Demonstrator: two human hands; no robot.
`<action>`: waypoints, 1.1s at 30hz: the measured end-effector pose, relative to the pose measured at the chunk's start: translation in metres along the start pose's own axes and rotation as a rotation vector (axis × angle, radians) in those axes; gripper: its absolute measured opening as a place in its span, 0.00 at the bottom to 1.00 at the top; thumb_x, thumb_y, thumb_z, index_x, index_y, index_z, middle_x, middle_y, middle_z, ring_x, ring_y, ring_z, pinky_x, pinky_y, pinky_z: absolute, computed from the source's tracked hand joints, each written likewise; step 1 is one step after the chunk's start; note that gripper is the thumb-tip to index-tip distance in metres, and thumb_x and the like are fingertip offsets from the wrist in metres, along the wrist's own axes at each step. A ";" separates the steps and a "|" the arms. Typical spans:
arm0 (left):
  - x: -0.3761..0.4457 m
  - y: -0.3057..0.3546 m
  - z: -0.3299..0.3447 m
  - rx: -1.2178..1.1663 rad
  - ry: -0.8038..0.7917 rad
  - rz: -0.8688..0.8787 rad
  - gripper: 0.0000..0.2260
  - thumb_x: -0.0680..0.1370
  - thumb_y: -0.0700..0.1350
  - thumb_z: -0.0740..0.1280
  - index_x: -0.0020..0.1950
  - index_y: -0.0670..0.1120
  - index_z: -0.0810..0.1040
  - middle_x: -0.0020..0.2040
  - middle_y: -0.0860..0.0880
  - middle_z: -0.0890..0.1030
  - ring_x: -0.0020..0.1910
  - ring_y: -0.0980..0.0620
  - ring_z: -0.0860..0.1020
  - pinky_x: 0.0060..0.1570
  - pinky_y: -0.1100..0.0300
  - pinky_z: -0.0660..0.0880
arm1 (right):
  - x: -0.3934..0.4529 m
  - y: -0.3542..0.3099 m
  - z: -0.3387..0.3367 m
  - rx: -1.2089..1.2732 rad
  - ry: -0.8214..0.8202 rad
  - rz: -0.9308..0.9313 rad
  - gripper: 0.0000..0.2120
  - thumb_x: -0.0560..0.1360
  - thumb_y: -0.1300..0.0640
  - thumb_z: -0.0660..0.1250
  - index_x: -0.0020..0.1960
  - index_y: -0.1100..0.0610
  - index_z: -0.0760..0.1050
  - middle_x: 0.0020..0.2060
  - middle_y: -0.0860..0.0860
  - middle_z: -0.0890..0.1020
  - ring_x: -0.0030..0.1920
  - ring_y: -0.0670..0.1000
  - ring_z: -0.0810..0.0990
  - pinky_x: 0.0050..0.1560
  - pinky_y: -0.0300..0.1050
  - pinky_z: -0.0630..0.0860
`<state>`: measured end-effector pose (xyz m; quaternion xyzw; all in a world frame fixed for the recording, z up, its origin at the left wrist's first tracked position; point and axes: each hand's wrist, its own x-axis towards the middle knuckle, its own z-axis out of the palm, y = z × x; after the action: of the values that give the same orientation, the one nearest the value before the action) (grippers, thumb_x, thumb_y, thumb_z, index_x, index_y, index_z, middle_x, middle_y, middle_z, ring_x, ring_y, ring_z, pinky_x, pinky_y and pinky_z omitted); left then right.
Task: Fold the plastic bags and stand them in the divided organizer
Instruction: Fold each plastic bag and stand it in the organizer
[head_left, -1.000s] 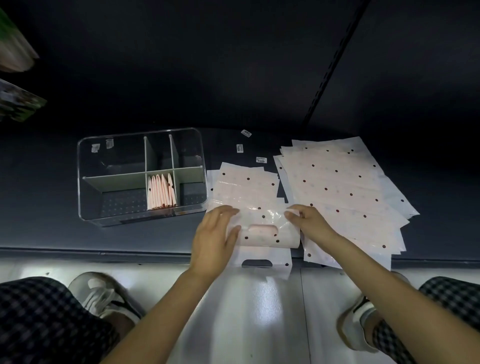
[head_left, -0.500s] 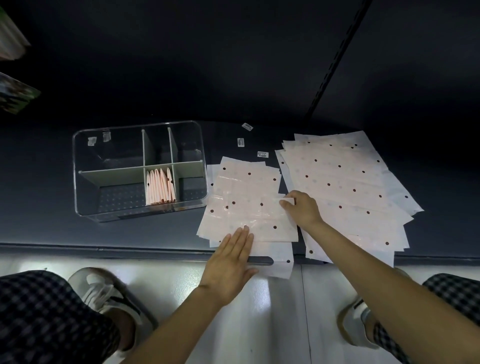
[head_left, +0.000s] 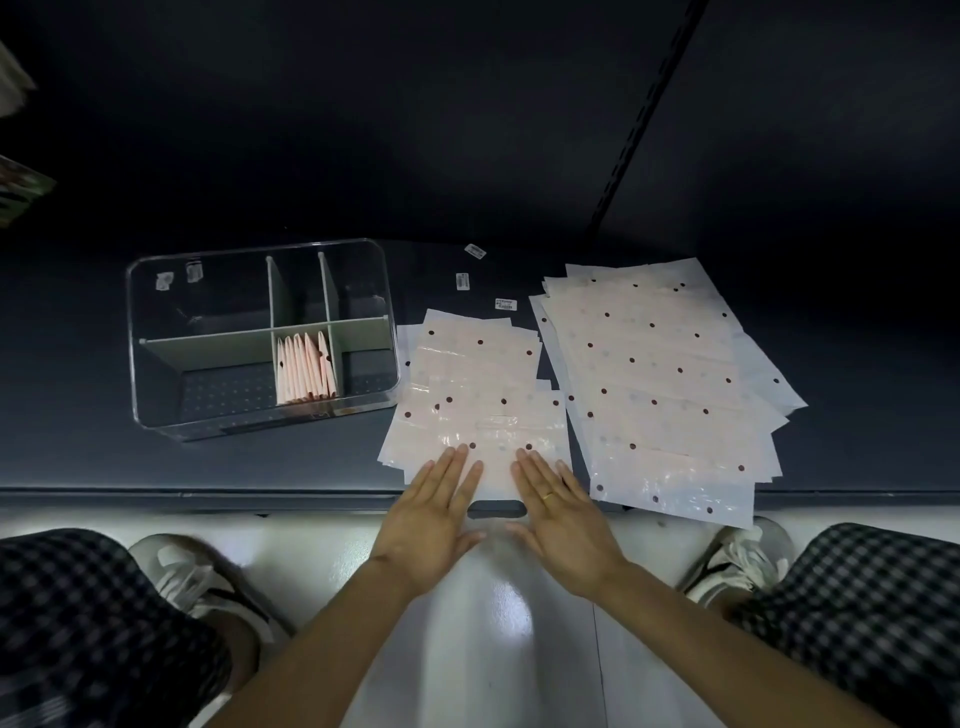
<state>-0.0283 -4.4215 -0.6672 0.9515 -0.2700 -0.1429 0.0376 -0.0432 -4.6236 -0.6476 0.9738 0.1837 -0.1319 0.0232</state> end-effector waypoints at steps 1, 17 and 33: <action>-0.003 -0.005 0.000 0.003 -0.004 0.000 0.33 0.80 0.63 0.44 0.74 0.47 0.31 0.74 0.46 0.30 0.73 0.48 0.31 0.70 0.51 0.29 | -0.005 0.006 -0.002 0.011 -0.042 0.025 0.34 0.80 0.40 0.38 0.70 0.61 0.67 0.70 0.55 0.68 0.70 0.52 0.67 0.71 0.51 0.46; 0.006 -0.020 -0.016 -0.197 0.292 -0.086 0.18 0.77 0.56 0.64 0.59 0.44 0.77 0.63 0.46 0.76 0.63 0.45 0.72 0.63 0.53 0.67 | 0.028 0.027 -0.017 0.085 0.438 -0.091 0.08 0.62 0.59 0.79 0.36 0.56 0.81 0.34 0.49 0.81 0.32 0.51 0.79 0.34 0.38 0.77; 0.031 -0.037 -0.030 -0.608 0.360 -0.278 0.07 0.76 0.43 0.69 0.52 0.46 0.83 0.48 0.51 0.82 0.52 0.48 0.74 0.52 0.58 0.69 | 0.046 0.055 -0.040 0.824 -0.084 0.029 0.05 0.80 0.50 0.59 0.51 0.51 0.67 0.56 0.44 0.80 0.57 0.43 0.77 0.56 0.40 0.73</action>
<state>0.0241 -4.4067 -0.6521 0.9342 -0.0727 -0.0508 0.3455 0.0281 -4.6552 -0.6213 0.8980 0.1007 -0.2335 -0.3591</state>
